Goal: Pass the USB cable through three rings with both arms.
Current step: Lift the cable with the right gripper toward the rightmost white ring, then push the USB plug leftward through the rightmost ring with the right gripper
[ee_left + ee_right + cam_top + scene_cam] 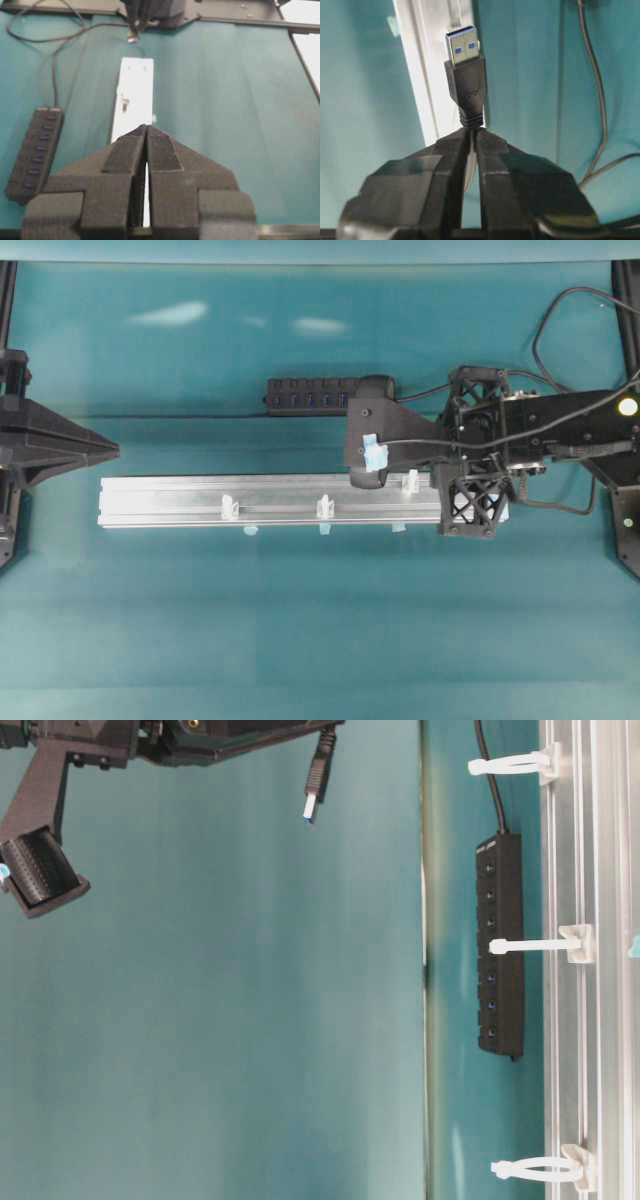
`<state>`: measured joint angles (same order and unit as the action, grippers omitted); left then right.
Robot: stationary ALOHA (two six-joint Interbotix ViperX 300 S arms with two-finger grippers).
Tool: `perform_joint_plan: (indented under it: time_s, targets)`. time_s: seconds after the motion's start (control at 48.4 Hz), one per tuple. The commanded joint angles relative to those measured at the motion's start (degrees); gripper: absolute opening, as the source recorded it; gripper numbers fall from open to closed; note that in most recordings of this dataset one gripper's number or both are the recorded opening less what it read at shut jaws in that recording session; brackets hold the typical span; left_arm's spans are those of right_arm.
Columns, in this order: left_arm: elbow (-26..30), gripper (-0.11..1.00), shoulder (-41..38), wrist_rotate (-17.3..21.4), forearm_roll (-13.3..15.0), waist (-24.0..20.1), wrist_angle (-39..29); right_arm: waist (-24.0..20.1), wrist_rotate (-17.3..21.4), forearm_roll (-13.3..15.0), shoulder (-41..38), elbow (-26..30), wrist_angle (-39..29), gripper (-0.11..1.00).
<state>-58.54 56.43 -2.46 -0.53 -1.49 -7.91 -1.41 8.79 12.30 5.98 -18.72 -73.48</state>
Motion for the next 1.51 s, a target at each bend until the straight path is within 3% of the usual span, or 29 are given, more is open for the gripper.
perform_joint_plan:
  time_s: [0.0, 0.248, 0.682, 0.931, 1.489]
  targets:
    - [1.6, 0.02, -0.2, 0.0, -0.2, -0.2, 0.3, 0.2, -1.1, 0.6, 1.9, 1.1, -1.2, -0.07]
    - [1.6, 0.02, -0.2, 0.0, -0.2, -0.5, 0.3, 0.3, -2.1, 3.4, 4.3, -2.7, -2.5, -0.07]
    - [1.6, 0.02, -0.3, -0.1, -0.1, -0.5, 0.3, 0.4, 1.3, 2.8, 11.0, -16.2, 6.9, -0.07]
    - [1.7, 0.02, -0.3, -0.1, -0.2, -0.5, 0.3, 0.6, 1.6, 2.2, 9.5, -18.7, 11.9, -0.07]
    - [1.7, 0.02, -0.5, -0.1, -0.2, -0.7, 0.3, 2.5, 1.8, 2.0, 5.9, -21.5, 15.2, -0.07]
